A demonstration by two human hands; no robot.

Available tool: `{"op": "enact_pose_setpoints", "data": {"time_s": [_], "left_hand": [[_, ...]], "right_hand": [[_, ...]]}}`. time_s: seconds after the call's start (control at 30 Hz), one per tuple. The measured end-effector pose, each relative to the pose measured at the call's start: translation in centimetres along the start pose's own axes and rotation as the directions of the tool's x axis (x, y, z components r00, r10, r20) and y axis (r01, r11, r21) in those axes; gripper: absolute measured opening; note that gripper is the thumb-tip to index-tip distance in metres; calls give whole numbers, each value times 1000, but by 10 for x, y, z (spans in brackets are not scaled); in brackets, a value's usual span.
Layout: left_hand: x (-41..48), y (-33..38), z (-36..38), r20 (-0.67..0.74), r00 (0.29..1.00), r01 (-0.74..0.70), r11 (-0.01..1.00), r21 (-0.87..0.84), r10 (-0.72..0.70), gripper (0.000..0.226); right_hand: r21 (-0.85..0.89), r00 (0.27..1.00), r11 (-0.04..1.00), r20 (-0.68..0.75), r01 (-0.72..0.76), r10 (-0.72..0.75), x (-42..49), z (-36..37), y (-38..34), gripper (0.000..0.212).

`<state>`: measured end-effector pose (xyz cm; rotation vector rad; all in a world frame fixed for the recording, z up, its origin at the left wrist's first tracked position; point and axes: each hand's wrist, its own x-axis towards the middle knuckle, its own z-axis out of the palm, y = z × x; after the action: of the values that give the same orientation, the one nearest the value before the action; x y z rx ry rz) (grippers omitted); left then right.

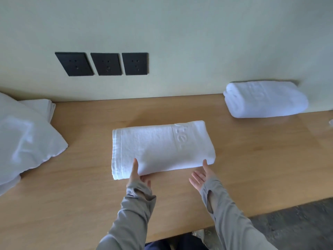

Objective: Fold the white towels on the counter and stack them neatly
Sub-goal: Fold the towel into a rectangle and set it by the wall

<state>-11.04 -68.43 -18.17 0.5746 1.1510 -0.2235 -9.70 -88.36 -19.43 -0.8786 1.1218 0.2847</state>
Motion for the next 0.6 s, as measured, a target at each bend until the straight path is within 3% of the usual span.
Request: {"op": "enact_pose_setpoints", "data": {"time_s": [0.17,0.33,0.5,0.6], "left_hand": [[12,19,11,51,995,88,981,-173,-81,53],[14,20,18,36,998,64,978,-198,-58,57],[13,27,23,-63,997,41,994,-103,-47,63],[15,26,24,-94,996,-12,997,-70,5,64]], "right_hand": [[127,999,992,-18,-24,27,-6,41,-15,63],[168,995,985,-90,-28,44,-7,62,-18,77],[128,995,992,-101,20,-7,-5,62,-22,69],[131,998,989,-33,64,-60,-4,62,-21,60]]}}
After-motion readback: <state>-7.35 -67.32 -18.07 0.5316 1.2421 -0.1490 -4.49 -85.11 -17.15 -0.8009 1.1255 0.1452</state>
